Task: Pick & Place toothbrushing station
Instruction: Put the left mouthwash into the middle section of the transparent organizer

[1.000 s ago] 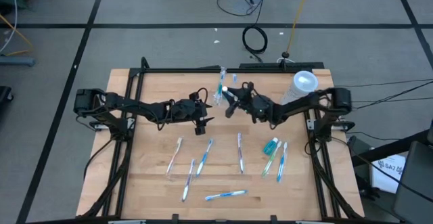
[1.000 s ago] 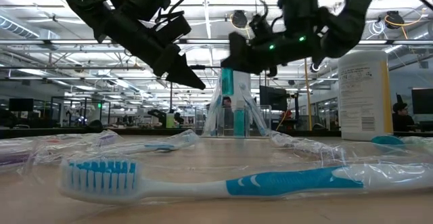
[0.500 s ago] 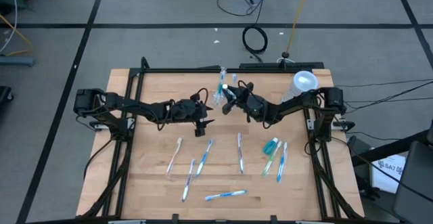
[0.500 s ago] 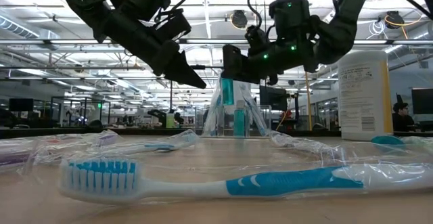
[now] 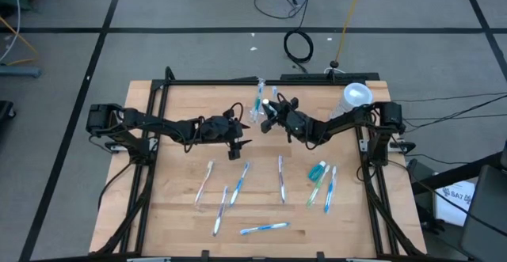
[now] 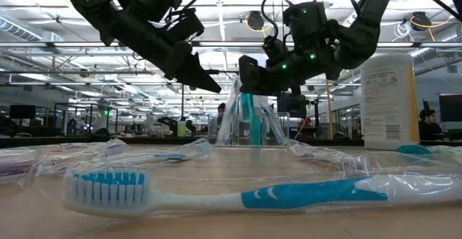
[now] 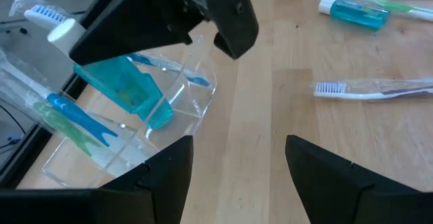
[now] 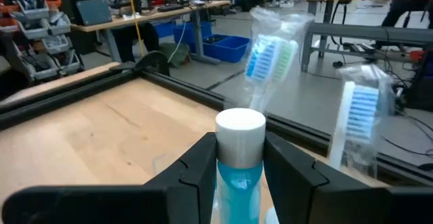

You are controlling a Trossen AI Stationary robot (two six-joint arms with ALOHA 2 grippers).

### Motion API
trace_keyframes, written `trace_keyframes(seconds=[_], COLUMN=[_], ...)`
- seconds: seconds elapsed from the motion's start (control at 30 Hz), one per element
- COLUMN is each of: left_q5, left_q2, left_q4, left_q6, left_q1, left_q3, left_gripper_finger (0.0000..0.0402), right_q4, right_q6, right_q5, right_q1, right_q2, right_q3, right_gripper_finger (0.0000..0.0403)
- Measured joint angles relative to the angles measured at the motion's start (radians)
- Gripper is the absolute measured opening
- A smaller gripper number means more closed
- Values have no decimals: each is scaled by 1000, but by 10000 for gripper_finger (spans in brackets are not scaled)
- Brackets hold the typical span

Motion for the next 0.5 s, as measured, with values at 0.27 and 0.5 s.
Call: trace_keyframes(seconds=[0.27,0.5], left_q5=[0,0], left_q2=[0,0], left_q4=[0,0], left_q6=[-13,-15], left_q1=[0,0], left_q3=[0,0], left_gripper_finger=[239,239], right_q4=[7,-50], right_q6=[-4,23], right_q5=[0,28], right_q1=[-2,-20], right_q2=[72,88], right_q3=[34,50], right_gripper_finger=[100,100])
